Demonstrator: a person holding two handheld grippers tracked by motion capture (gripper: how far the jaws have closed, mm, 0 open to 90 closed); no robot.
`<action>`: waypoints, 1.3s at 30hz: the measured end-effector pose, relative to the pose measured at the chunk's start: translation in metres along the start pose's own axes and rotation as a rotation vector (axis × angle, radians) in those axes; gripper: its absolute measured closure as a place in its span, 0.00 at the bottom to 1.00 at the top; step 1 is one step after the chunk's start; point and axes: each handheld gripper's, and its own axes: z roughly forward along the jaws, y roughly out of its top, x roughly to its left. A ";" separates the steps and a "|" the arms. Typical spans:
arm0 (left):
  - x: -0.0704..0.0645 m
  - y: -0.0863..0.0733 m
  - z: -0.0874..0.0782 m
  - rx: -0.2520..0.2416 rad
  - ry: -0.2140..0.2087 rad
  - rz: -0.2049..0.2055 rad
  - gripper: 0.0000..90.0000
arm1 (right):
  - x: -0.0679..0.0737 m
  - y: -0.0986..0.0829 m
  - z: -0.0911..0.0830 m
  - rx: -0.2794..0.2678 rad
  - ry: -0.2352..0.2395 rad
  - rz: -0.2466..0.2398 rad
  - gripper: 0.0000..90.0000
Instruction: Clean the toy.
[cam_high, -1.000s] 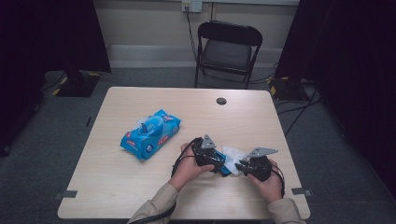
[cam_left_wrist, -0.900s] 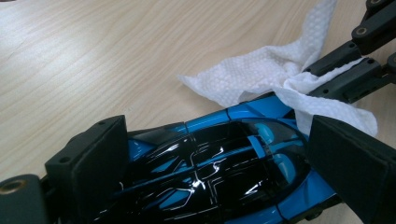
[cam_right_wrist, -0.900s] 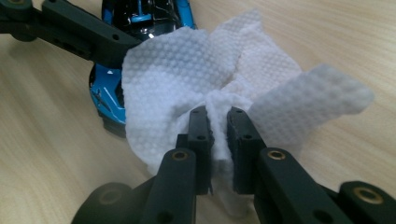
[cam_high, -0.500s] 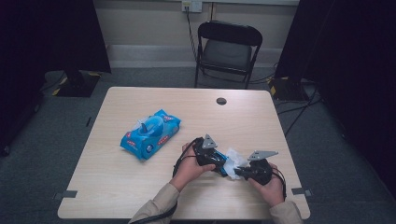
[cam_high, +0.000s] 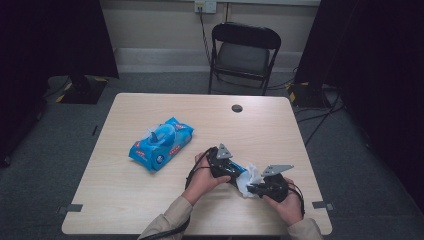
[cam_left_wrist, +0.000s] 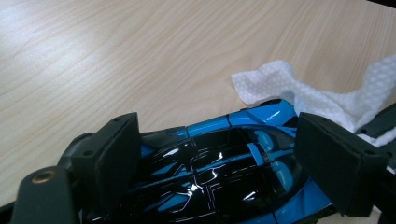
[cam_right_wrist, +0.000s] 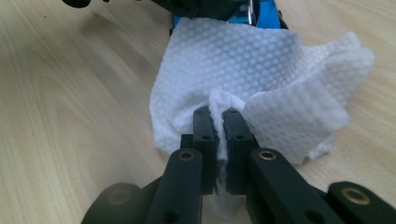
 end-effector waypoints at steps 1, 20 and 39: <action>0.000 0.000 0.000 -0.001 0.001 0.000 0.16 | 0.001 0.000 0.000 0.003 0.002 0.001 0.96; -0.002 0.001 0.000 0.015 0.000 0.012 0.16 | 0.026 0.007 0.021 -0.021 0.129 -0.053 0.96; -0.002 0.003 0.000 0.030 -0.004 0.012 0.16 | 0.002 0.010 -0.021 -0.120 0.100 0.010 0.96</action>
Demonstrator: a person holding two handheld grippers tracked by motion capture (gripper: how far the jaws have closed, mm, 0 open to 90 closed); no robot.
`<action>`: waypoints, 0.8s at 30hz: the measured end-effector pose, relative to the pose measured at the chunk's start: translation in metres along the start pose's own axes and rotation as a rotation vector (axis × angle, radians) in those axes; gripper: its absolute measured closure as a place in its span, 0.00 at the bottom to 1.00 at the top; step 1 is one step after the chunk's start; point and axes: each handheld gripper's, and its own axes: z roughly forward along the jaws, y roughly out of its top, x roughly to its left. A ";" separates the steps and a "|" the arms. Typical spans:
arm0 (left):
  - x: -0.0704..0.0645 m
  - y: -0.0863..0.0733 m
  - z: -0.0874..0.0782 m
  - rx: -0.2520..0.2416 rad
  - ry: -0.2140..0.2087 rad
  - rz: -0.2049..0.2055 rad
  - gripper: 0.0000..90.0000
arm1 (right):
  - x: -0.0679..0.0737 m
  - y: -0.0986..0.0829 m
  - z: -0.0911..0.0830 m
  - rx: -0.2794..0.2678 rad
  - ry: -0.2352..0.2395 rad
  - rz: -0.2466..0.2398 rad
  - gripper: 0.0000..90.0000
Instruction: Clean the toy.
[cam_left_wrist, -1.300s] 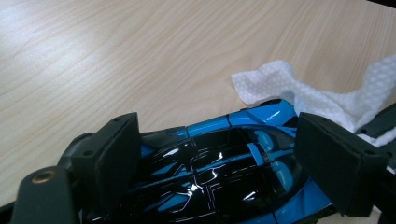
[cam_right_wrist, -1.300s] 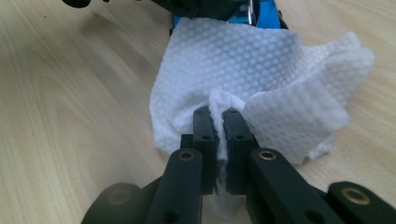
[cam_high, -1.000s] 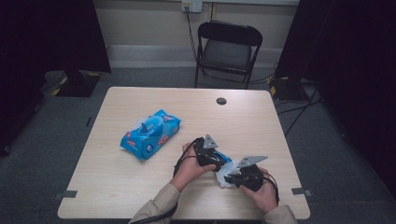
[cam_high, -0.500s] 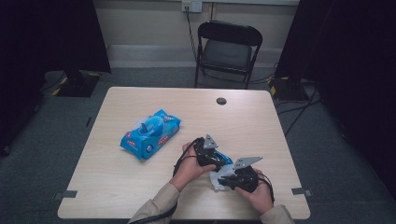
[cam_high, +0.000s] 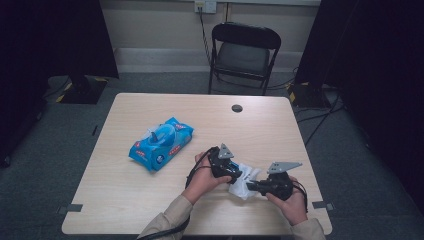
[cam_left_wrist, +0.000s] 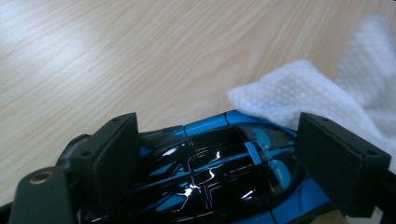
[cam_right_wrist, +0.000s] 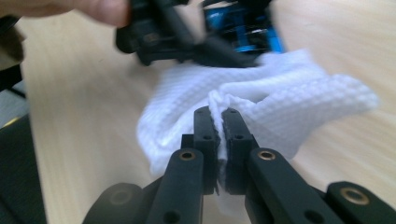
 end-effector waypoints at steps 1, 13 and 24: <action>0.000 0.000 0.000 -0.001 0.000 -0.001 0.16 | -0.004 -0.001 -0.004 -0.012 -0.011 0.009 0.96; 0.000 0.001 0.000 0.008 0.001 0.005 0.15 | -0.039 -0.012 -0.030 -0.090 -0.263 0.125 0.97; -0.001 0.001 0.001 0.012 0.001 0.014 0.13 | -0.042 -0.013 0.007 -0.013 -0.290 0.131 0.96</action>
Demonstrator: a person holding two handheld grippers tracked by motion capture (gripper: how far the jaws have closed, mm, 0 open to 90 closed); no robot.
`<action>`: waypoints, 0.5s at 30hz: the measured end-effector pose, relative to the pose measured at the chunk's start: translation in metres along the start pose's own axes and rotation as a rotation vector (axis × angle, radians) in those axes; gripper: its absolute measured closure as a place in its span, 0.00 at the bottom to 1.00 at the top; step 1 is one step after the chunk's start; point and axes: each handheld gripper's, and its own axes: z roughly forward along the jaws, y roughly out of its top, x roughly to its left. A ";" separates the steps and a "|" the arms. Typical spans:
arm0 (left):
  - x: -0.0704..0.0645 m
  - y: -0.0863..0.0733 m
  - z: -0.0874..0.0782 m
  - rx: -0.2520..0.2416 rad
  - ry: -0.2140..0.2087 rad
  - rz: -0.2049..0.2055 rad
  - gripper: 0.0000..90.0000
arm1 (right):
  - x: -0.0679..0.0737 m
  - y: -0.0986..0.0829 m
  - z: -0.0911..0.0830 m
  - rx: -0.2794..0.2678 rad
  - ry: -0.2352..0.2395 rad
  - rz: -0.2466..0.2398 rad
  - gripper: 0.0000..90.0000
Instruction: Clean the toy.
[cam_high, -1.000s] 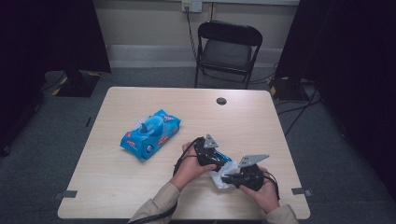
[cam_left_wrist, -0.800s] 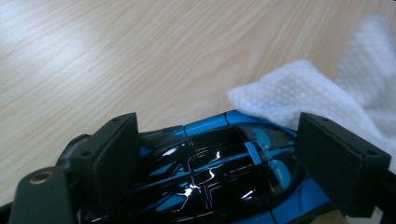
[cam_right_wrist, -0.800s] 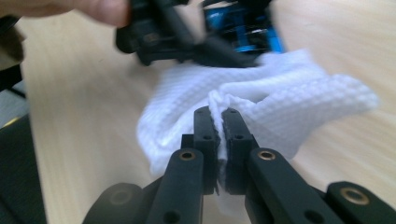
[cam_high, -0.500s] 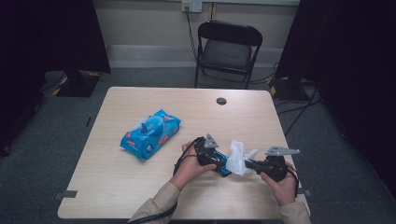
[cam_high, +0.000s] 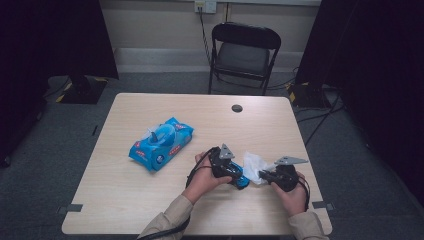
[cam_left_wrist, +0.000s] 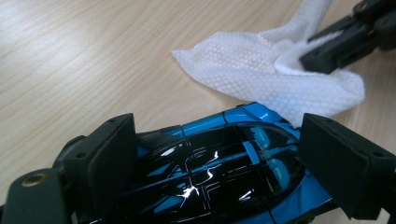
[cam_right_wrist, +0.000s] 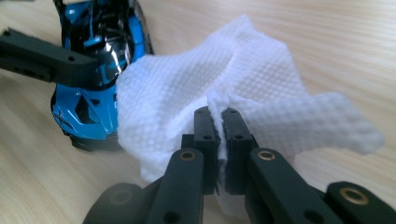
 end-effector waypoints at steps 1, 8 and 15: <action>0.000 0.000 0.000 -0.001 0.001 0.001 0.13 | 0.003 0.000 0.004 0.009 0.000 -0.012 0.96; 0.000 0.000 0.000 -0.003 0.001 0.001 0.13 | 0.012 0.002 0.012 0.011 0.038 -0.042 0.96; -0.001 -0.001 0.000 -0.005 0.005 0.000 0.13 | 0.014 0.000 0.013 0.003 0.075 -0.042 0.96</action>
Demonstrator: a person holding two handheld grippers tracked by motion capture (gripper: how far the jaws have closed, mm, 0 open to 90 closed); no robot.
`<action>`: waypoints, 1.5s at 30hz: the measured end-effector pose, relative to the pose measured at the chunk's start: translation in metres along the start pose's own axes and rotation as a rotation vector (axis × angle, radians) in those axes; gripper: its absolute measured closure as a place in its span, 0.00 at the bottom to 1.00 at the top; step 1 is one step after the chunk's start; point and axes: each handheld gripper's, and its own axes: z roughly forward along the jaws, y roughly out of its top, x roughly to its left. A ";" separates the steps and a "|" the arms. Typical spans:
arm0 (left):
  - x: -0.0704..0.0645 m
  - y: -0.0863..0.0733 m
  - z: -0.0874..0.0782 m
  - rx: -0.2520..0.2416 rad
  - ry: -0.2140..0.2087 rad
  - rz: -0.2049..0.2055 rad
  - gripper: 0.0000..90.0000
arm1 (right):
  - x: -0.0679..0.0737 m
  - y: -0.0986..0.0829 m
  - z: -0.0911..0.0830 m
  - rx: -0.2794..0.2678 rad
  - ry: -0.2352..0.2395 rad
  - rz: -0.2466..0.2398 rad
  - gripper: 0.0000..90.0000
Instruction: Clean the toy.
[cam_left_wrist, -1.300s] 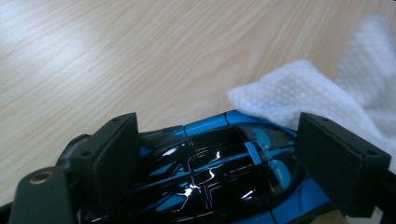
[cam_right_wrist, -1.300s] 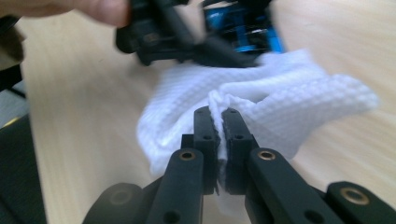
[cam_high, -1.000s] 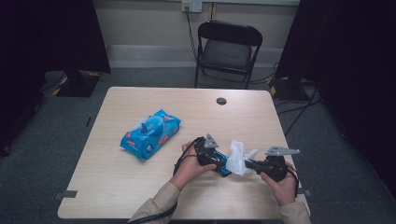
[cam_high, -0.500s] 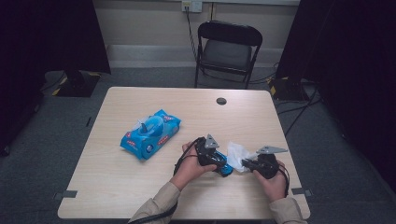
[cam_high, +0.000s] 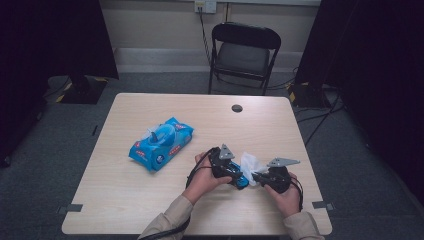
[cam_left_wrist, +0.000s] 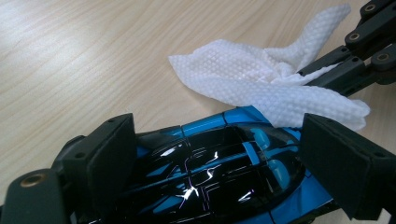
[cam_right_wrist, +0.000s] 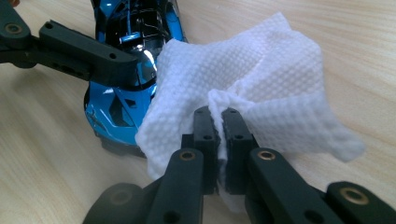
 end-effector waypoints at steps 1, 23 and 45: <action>0.000 0.000 0.000 -0.002 0.000 0.000 0.12 | 0.000 0.000 0.000 0.003 0.003 -0.006 0.96; 0.000 0.000 0.000 -0.001 0.001 0.002 0.12 | 0.010 -0.005 -0.010 0.052 0.084 -0.056 0.96; 0.000 -0.001 0.000 -0.004 -0.002 0.008 0.12 | 0.027 -0.006 -0.009 0.103 0.158 -0.077 0.97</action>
